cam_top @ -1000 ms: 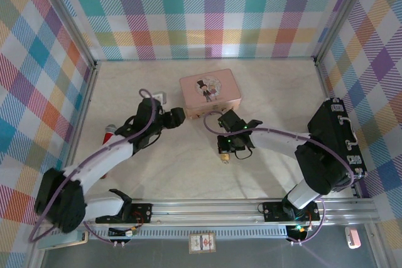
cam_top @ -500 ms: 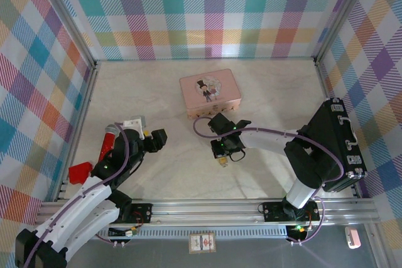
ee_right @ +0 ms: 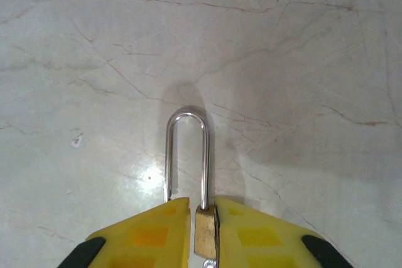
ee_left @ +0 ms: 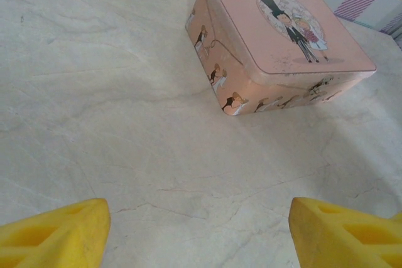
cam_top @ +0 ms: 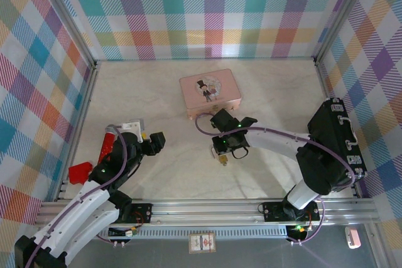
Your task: Unlock the padlock with the key
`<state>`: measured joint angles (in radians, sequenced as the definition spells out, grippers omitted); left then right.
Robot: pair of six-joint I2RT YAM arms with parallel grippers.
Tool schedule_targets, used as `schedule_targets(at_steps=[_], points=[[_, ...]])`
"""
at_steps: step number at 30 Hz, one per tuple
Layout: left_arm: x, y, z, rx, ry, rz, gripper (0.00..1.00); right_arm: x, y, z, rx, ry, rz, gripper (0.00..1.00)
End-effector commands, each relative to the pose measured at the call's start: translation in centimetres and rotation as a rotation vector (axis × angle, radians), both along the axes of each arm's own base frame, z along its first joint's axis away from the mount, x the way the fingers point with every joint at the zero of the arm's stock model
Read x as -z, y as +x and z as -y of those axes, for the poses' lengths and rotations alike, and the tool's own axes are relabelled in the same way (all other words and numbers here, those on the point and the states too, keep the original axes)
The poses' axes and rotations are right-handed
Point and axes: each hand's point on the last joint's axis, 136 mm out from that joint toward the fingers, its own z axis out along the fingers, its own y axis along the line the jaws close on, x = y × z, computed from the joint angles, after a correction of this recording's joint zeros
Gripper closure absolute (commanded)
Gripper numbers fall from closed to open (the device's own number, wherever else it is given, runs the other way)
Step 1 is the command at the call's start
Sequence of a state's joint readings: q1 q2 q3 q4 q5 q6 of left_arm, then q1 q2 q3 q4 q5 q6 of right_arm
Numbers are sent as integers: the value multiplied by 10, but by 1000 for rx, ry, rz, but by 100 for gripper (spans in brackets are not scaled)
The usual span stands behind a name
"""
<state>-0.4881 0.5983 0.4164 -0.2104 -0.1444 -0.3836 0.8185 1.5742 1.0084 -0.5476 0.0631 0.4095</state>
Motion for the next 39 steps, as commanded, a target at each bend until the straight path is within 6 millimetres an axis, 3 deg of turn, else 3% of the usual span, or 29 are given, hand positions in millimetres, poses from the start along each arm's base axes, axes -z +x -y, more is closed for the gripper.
schedule_targets(at_steps=[1,4,6,7,9,10,14,18,20,23,26,29,39], points=[[-10,-2,-2,4,-3,29,25,-49,-1,-10,-95,96,99,81],[-19,-2,-4,-2,1,62,25,-94,5,-6,-145,153,263,79],[-23,1,-11,-37,18,83,24,-118,16,7,-128,136,399,70],[-22,3,-19,-78,40,89,17,-129,24,17,-98,118,481,59],[-15,8,-35,-173,93,82,1,-144,42,40,1,82,634,37],[-12,11,-46,-232,123,77,0,-150,50,52,55,81,707,30],[-9,20,-65,-357,196,76,0,-161,64,90,193,105,843,17],[-13,34,-70,-366,351,119,0,-152,77,143,397,-24,888,10],[-10,44,-72,-374,429,170,0,-142,85,164,465,-82,873,2],[-13,56,-73,-374,525,221,0,-126,97,188,550,-157,832,1],[-11,70,-66,-330,572,282,0,-113,109,201,569,-205,831,1],[5,85,-63,-263,623,269,0,-102,121,211,563,-252,848,1],[50,118,-77,-259,644,169,0,-87,132,234,616,-320,940,1]])
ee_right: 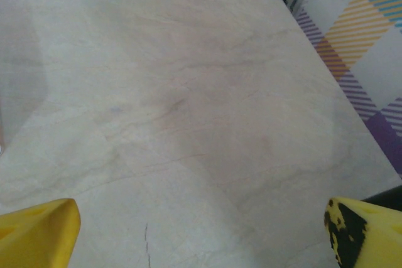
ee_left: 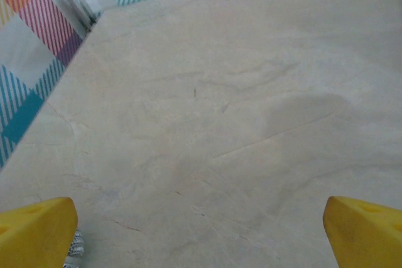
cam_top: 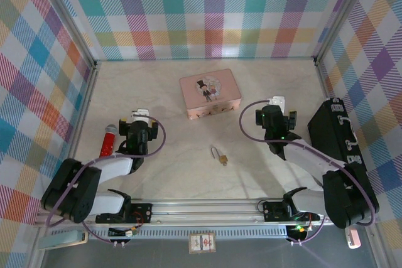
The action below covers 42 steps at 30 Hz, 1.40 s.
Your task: Unlock the padlock with the key
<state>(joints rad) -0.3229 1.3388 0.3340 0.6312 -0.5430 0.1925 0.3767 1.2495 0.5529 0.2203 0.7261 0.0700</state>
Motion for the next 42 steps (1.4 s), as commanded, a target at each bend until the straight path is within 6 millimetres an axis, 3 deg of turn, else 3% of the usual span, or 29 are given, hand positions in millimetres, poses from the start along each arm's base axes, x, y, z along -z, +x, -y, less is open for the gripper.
schedule_targets(at_steps=[1,6,11,14,15,17,18,21,28,32,42], points=[[-15,20,6,38,-34,64,0,-15,10,10,37,-22,122,1],[-9,35,13,93,-77,23,0,2,14,20,46,-42,184,1],[-7,33,21,158,-100,15,0,9,27,3,-93,-54,196,1],[-9,29,24,196,-176,79,0,14,31,4,-142,-18,203,1],[-7,30,20,201,-203,133,0,17,31,7,-147,10,194,1],[5,31,-16,32,-277,167,0,20,30,10,-160,68,195,1],[5,38,-21,26,-291,179,0,21,29,11,-171,95,198,1],[16,51,-8,95,-309,49,0,27,30,13,-198,151,190,1],[16,50,-14,70,-329,51,0,48,38,16,-227,233,120,1],[16,50,-15,70,-328,52,0,45,39,34,-134,236,147,1],[15,50,-15,70,-329,53,0,46,39,34,-133,238,141,1]])
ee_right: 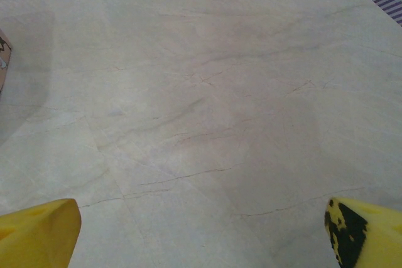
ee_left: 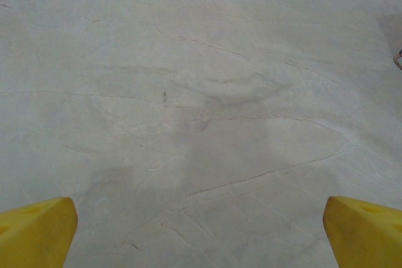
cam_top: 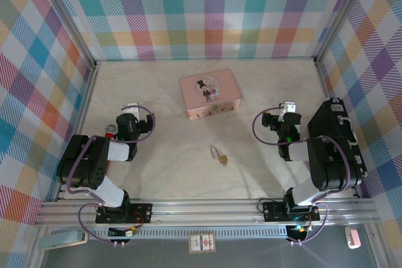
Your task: Unlock the padlock with the key
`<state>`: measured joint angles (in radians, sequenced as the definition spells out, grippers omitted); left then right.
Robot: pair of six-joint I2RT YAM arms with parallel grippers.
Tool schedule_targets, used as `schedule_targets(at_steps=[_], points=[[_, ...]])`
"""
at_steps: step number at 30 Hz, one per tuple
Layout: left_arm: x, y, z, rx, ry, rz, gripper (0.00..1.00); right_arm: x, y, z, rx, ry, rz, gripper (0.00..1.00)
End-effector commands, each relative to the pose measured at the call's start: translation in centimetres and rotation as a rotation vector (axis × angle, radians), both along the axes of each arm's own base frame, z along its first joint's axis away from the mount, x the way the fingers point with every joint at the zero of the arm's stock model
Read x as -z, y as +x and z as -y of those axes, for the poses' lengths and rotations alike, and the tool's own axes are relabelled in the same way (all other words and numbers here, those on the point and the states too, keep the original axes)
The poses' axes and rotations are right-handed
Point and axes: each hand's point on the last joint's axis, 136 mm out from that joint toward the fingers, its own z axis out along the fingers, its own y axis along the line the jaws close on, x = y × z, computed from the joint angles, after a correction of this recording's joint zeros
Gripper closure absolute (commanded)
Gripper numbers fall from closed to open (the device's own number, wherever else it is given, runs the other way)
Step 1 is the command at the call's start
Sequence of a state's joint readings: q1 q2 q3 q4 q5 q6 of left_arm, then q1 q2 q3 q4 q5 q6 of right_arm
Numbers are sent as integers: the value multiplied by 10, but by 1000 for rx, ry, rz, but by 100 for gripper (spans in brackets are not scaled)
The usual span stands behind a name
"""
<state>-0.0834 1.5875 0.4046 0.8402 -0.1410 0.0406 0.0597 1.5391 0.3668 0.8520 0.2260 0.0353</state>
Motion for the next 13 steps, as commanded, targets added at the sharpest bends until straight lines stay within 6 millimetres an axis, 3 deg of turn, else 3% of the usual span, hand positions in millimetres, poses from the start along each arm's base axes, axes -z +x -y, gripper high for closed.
schedule_targets(at_steps=[1,13], points=[[-11,5,1,3,-19,34,0,-15,9,2,14,15,48,1],[-10,5,0,2,-18,34,0,-15,8,0,-9,19,49,1]])
